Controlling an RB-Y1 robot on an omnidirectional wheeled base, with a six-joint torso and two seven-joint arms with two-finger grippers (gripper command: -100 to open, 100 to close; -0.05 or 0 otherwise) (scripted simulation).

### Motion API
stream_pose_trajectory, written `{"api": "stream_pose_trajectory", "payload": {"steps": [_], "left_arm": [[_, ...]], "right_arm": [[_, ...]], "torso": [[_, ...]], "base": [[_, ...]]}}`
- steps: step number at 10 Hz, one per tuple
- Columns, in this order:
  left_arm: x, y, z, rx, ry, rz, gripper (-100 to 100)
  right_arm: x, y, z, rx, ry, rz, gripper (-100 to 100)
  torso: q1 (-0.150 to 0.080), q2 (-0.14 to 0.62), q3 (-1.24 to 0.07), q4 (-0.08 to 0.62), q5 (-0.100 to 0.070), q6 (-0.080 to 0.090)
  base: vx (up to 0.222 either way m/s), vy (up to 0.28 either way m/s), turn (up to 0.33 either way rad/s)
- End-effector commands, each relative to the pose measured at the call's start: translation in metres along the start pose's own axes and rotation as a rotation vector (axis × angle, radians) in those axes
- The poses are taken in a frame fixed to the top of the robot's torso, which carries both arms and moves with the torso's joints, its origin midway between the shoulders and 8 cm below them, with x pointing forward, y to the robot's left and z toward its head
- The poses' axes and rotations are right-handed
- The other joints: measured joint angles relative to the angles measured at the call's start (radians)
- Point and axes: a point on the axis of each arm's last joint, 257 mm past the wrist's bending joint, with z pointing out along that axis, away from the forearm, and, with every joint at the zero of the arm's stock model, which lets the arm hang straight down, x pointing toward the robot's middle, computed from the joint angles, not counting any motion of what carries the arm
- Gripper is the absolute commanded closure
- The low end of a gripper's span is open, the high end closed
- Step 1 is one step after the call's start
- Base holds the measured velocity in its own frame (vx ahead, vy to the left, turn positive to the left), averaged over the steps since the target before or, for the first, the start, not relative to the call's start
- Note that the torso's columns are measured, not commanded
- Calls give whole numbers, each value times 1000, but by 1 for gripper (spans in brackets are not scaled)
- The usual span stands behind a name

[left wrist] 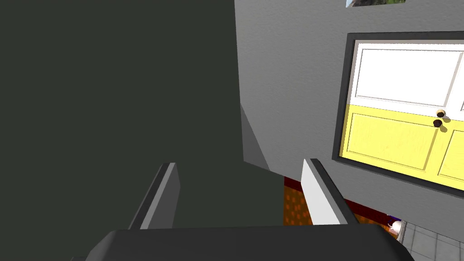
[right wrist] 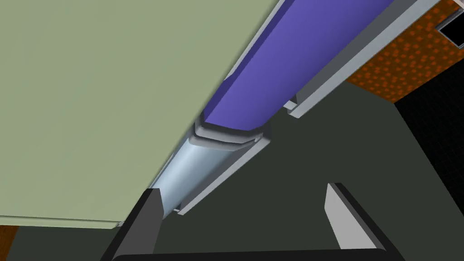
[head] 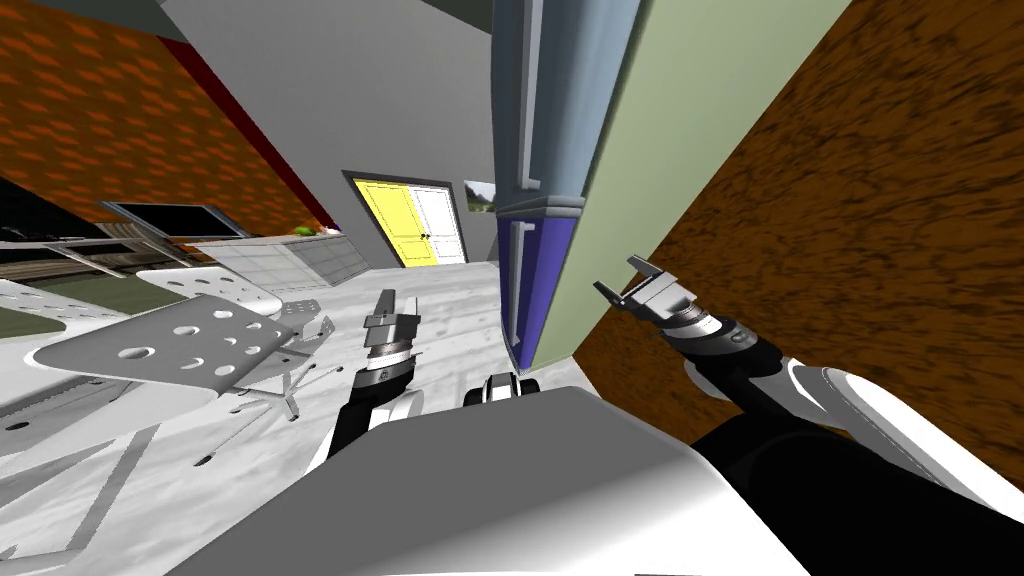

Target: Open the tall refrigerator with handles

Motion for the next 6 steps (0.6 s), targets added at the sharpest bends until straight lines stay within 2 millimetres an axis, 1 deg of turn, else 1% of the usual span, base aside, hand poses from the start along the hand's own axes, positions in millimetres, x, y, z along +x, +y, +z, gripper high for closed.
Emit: {"api": "stream_pose_trajectory", "payload": {"steps": [1,2,3,4,5,6], "left_arm": [[0,0,0,0,0,0,0],[0,0,0,0,0,0,0],[0,0,0,0,0,0,0],[0,0,0,0,0,0,0],[0,0,0,0,0,0,0],[0,0,0,0,0,0,0]], "right_arm": [[-1,-7,1,-43,54,-166,-100],[-3,-11,0,-38,56,-185,-100],[-4,-14,1,-58,77,-260,-100],[-4,-16,2,-80,97,-326,-100],[-7,-20,1,-76,98,-343,-100],[-9,-24,3,-95,115,-417,-100]], "torso": [[0,1,1,1,0,1],[1,0,0,0,0,1],[-1,1,1,0,0,0],[1,1,1,1,0,1],[3,1,1,1,1,1],[-3,4,2,1,-1,1]], "base": [[162,148,-228],[131,118,-51],[112,151,-74],[128,193,-187],[51,92,-209],[36,58,-158]]}}
